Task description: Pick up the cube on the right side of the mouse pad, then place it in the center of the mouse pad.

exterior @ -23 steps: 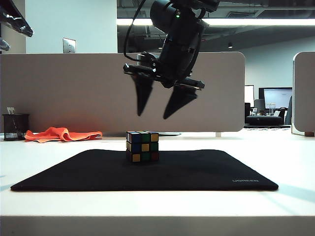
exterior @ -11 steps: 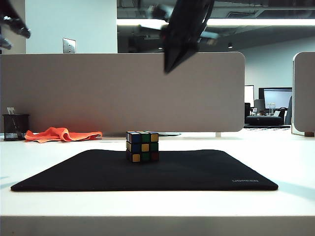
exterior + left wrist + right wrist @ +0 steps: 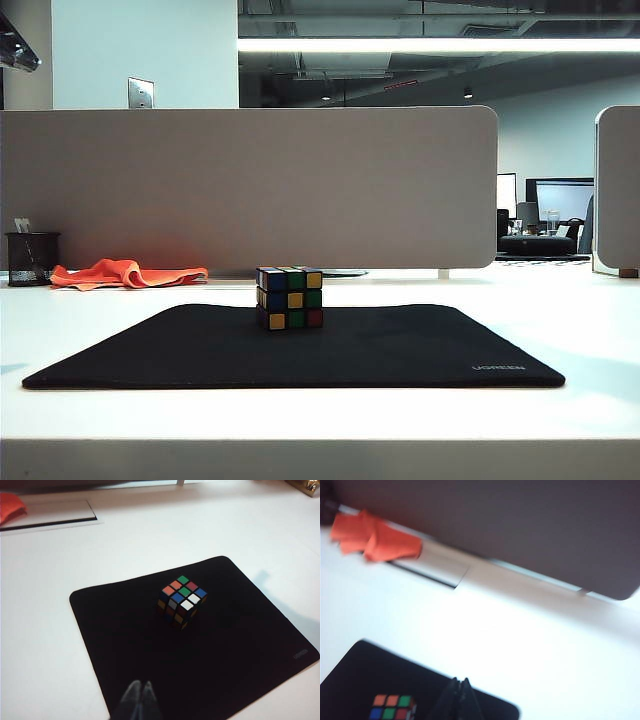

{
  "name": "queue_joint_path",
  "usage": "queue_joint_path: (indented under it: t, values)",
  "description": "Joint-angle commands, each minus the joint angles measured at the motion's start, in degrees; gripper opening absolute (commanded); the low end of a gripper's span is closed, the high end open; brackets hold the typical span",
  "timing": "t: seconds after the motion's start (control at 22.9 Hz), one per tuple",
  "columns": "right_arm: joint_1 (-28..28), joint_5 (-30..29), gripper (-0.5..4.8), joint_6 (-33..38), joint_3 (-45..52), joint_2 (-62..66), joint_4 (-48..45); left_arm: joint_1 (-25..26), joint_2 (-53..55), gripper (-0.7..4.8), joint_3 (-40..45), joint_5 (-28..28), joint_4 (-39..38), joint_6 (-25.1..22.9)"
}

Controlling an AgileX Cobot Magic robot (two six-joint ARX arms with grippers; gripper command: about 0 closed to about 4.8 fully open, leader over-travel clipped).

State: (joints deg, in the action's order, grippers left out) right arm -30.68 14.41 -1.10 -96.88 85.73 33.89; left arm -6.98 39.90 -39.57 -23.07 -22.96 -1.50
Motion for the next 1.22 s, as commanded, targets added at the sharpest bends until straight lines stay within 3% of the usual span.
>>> queue_joint_path:
  t: [0.04,0.39,0.57,0.83,1.05,1.22]
  values:
    - [1.68,0.28,-0.07,-1.11,1.88,-3.74,0.39,0.02,-1.09,-0.05,-0.42,1.4,0.76,-0.04]
    - [6.78,0.68,-0.07,-1.11,18.38,-18.36,-1.29,-0.17,-2.1,-0.05,-0.39,1.51,-0.83,-0.22]
    - [8.26,0.7,-0.07,-1.09,31.87,-29.9,-6.82,-0.98,-4.42,-0.05,-0.04,6.4,-4.17,-1.66]
    - [8.39,0.66,-0.07,-1.09,44.61,-41.64,-12.44,-0.96,-9.55,-0.05,0.35,9.11,-3.91,-2.32]
    - [8.39,0.66,-0.07,-1.09,55.69,-53.48,-17.81,-0.94,-17.88,-0.05,7.08,9.68,2.64,-2.43]
    - [8.39,0.96,0.21,-1.07,61.55,-57.05,-18.64,-0.92,-19.71,-0.05,10.88,14.23,4.44,-2.34]
